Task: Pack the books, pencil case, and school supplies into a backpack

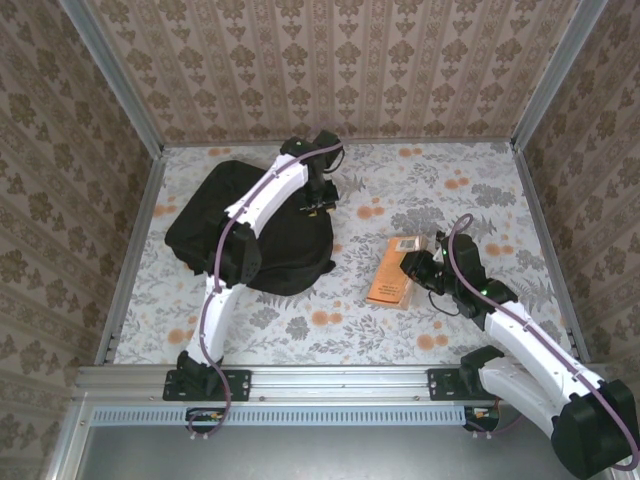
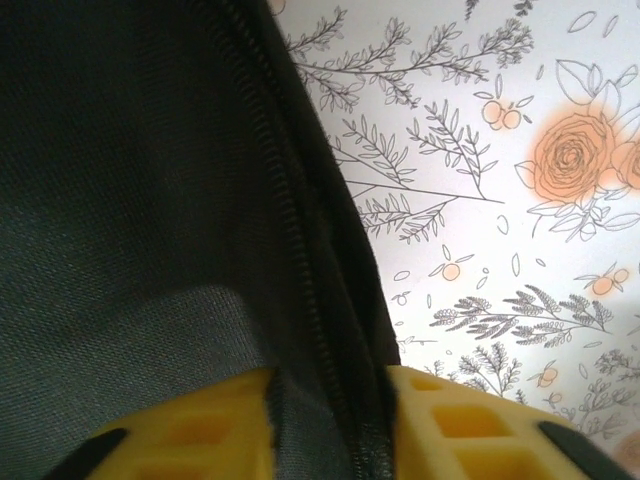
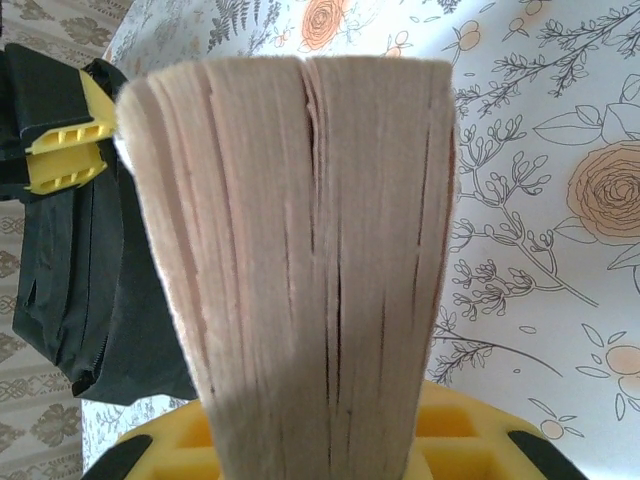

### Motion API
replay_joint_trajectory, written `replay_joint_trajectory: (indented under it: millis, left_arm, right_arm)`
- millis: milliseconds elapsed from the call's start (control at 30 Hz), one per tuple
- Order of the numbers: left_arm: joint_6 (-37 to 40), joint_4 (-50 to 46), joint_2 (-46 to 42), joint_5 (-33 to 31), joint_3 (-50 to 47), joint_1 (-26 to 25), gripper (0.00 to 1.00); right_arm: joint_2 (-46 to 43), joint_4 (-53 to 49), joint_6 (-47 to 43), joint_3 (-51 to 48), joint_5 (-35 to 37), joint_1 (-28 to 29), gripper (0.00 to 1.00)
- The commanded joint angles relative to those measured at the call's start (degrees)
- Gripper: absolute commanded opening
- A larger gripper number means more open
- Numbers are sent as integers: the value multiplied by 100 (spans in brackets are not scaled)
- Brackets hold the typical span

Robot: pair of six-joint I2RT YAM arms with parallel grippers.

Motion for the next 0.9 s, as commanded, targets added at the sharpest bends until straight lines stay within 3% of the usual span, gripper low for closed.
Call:
replay_joint_trajectory:
  millis: [0, 233, 600, 867]
  left_arm:
    - [13, -101, -131, -1, -125, 87, 21]
    - [109, -144, -506, 83, -186, 113, 5]
    - [480, -510, -1451, 376, -275, 336, 6]
    - [661, -550, -1933, 882, -571, 537, 0]
  right_arm:
    - [12, 285, -75, 31, -113, -39, 0]
    - [24, 253, -97, 106, -186, -46, 0]
    - [274, 452, -161, 562, -783, -34, 0]
    - [851, 996, 118, 1135, -1111, 107, 0]
